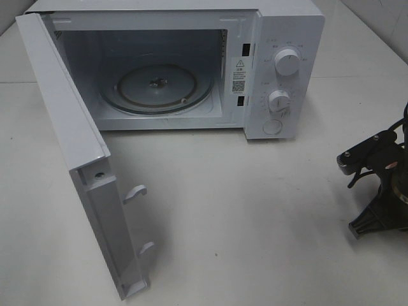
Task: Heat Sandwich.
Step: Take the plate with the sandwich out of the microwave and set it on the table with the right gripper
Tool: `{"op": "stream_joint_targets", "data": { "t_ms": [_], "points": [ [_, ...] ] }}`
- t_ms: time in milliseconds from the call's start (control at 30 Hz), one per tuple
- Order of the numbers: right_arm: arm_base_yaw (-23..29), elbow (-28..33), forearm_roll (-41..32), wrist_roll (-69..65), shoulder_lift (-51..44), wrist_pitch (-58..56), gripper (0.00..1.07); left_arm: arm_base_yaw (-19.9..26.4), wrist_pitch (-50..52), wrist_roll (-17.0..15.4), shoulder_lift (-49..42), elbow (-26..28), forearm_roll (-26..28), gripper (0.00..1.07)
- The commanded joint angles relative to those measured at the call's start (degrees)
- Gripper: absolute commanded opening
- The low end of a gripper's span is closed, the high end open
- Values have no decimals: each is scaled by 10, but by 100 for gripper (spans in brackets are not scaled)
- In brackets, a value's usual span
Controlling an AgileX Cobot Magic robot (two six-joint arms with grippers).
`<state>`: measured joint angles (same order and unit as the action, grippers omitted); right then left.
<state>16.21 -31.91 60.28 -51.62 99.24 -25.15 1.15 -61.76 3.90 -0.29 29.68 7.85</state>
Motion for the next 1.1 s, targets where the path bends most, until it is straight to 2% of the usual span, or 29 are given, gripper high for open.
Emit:
{"op": "stream_joint_targets", "data": {
  "t_ms": [33, 233, 333, 400, 433, 500, 533, 567, 700, 733, 800, 833, 867, 933, 967, 1000, 1100],
  "points": [
    [-3, -3, 10, -9, 2, 3, 0, 3, 3, -2, -9, -1, 3, 98],
    [-3, -3, 6, -9, 2, -4, 7, 3, 3, -2, -9, -1, 3, 98],
    [-2, -5, 2, -9, -3, -12, 20, 3, 3, -2, -9, -1, 3, 98],
    [-2, -5, -2, -8, -6, -15, 24, 3, 3, -2, -9, -1, 3, 98],
    [-2, -9, -16, 3, -17, -18, 33, 3, 3, -2, -9, -1, 3, 98],
    [-2, -13, -37, 23, -31, -22, 42, 3, 3, -2, -9, -1, 3, 98],
    [-2, -13, -37, 23, -31, -22, 42, 3, 3, -2, -9, -1, 3, 98],
    [-2, -16, -67, 53, -46, -30, 52, 3, 3, -2, -9, -1, 3, 98],
    [-2, -16, -122, 109, -73, -33, 60, 3, 3, -2, -9, -1, 3, 98],
    [-2, -16, -171, 160, -91, -34, 64, 3, 3, -2, -9, -1, 3, 98],
    [-2, -16, -219, 210, -114, -38, 66, 3, 3, -2, -9, -1, 3, 98],
    [-2, -16, -219, 210, -114, -38, 66, 3, 3, -2, -9, -1, 3, 98],
    [-2, -16, -274, 263, -137, -46, 67, 3, 3, -2, -9, -1, 3, 98],
    [-2, -16, -324, 312, -162, -55, 68, 3, 3, -2, -9, -1, 3, 98],
    [-2, -16, -324, 312, -162, -55, 68, 3, 3, -2, -9, -1, 3, 98],
    [-2, -16, -376, 355, -193, -64, 68, 3, 3, -2, -9, -1, 3, 98],
    [-2, -16, -458, 435, -257, -86, 70, 3, 3, -2, -9, -1, 3, 98]
  ]
}}
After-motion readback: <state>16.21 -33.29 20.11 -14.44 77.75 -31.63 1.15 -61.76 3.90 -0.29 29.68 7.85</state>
